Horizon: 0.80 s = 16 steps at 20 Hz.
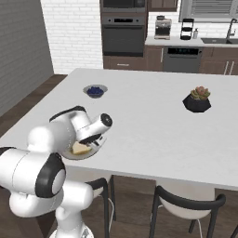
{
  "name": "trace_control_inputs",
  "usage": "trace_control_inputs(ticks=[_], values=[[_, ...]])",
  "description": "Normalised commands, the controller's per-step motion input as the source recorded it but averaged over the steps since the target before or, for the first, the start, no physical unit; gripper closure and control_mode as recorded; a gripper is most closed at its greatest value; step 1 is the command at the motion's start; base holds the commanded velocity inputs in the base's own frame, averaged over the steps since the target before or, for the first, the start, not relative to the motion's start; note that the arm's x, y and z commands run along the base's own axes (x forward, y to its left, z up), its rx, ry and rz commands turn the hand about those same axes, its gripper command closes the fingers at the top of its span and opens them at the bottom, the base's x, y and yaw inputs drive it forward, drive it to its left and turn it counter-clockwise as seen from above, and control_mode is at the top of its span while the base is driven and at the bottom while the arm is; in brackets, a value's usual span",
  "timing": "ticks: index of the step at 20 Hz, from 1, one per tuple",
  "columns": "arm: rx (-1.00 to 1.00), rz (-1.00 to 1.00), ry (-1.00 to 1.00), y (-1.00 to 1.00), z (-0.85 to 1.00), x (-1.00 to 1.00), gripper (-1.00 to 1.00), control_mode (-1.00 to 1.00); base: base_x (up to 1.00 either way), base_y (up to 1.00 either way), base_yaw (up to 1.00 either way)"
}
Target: Start the toaster. Once the lever pops up, take the bread to the plate on the dining counter.
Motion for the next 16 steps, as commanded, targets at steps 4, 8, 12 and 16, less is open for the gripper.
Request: trace_control_inputs(ticks=[4, 8, 12, 16], values=[[-0.05, -0.10, 0.13, 0.00, 0.56, -0.21, -1.00, -1.00, 0.00, 0.00, 0.00], [-0.05, -0.05, 0.01, -0.06, 0.78, -0.62, -1.00, -1.00, 0.00, 0.00, 0.00], [-0.05, 0.00, 0.00, -0.05, 0.70, -0.73, -1.00, -1.00, 0.00, 0.00, 0.00], [-0.12, 0.00, 0.00, -0.08, 0.21, -0.71, -1.00, -1.00, 0.00, 0.00, 0.00]])
